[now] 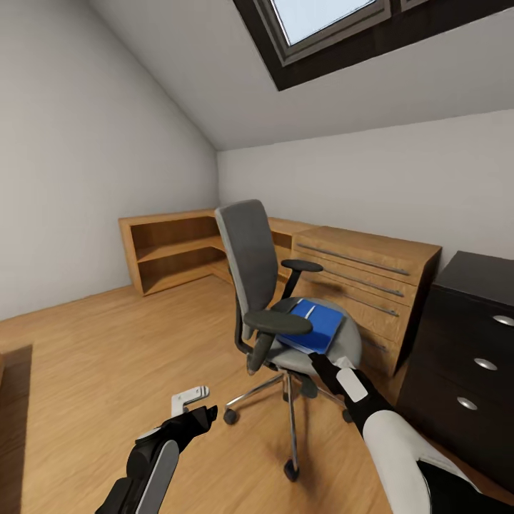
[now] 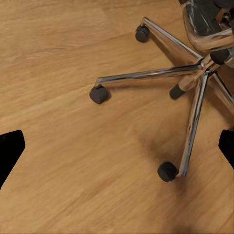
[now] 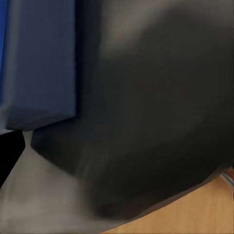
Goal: In the bedroom, organize the workspace by keeping the computer under the desk, ensuring the monitor is on the desk, placing the keyboard on the desk next to the monitor, placing the mouse on the desk next to the keyboard, moving the folder from the swivel chair onto the desk next to the mouse, stacking the notebook on top of the folder with the pen on top of the notebook, and positioning the swivel chair next to the desk.
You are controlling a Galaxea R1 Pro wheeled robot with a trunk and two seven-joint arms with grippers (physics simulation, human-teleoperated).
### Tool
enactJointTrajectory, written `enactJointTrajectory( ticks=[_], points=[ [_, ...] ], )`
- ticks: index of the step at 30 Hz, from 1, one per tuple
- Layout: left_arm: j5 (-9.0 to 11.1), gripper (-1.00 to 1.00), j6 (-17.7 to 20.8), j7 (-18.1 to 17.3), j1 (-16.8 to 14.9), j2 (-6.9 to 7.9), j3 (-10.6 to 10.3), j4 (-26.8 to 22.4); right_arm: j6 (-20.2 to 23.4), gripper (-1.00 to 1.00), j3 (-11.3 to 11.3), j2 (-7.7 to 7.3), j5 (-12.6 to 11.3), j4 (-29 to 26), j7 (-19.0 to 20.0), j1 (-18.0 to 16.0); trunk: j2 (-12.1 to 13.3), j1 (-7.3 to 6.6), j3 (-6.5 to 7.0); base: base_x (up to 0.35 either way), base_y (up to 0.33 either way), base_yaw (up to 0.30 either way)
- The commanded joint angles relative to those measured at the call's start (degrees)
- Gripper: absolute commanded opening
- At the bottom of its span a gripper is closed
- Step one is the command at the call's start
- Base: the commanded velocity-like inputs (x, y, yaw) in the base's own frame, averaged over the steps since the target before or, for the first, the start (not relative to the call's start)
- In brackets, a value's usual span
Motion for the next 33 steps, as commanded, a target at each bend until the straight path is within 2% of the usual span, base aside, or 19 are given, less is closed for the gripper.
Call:
enactJointTrajectory(
  ticks=[1,7,20,30,33],
  points=[
    [0.6,1.0,0.14,0.54,-0.03,0.01,-0.05,-0.07,0.29,1.0,-0.02,0.03,-0.14,0.77,-0.47,0.03,0.0,0.03,-0.08,0.163,0.0,0.0],
    [0.6,1.0,0.2,0.54,-0.03,0.01,-0.05,-0.07,0.25,1.0,-0.02,0.02,-0.14,0.78,-0.47,0.03,0.0,0.03,-0.08,0.017,0.0,0.0],
    [0.6,1.0,0.2,0.57,-0.03,0.08,-0.05,-0.06,0.2,1.0,-0.09,-0.03,-0.14,0.77,-0.47,0.02,0.0,0.03,-0.08,-0.279,-0.025,0.0],
    [0.6,1.0,0.2,0.54,-0.04,0.02,-0.06,-0.07,0.12,1.0,-0.04,-0.06,-0.14,0.72,-0.47,0.04,0.0,0.03,-0.08,-0.016,-0.004,0.0],
    [0.6,1.0,0.19,0.58,-0.04,0.01,-0.05,-0.06,0.11,1.0,-0.04,-0.06,-0.14,0.76,-0.47,0.03,0.04,-0.04,0.59,0.0,0.0,0.0]
  ],
)
